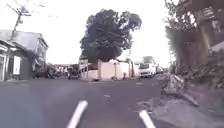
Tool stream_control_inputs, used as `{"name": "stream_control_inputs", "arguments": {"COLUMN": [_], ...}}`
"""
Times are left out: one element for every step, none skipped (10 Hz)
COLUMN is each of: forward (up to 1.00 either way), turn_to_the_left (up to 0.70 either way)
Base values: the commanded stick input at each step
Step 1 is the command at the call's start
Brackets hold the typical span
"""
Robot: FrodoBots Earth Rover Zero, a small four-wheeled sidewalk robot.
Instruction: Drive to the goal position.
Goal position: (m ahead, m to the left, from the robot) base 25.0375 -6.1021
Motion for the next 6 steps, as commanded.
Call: {"name": "stream_control_inputs", "arguments": {"forward": [1.00,1.00,1.00,1.00,1.00,1.00], "turn_to_the_left": [-0.40,-0.40,-0.40,-0.40,-0.40,-0.40]}}
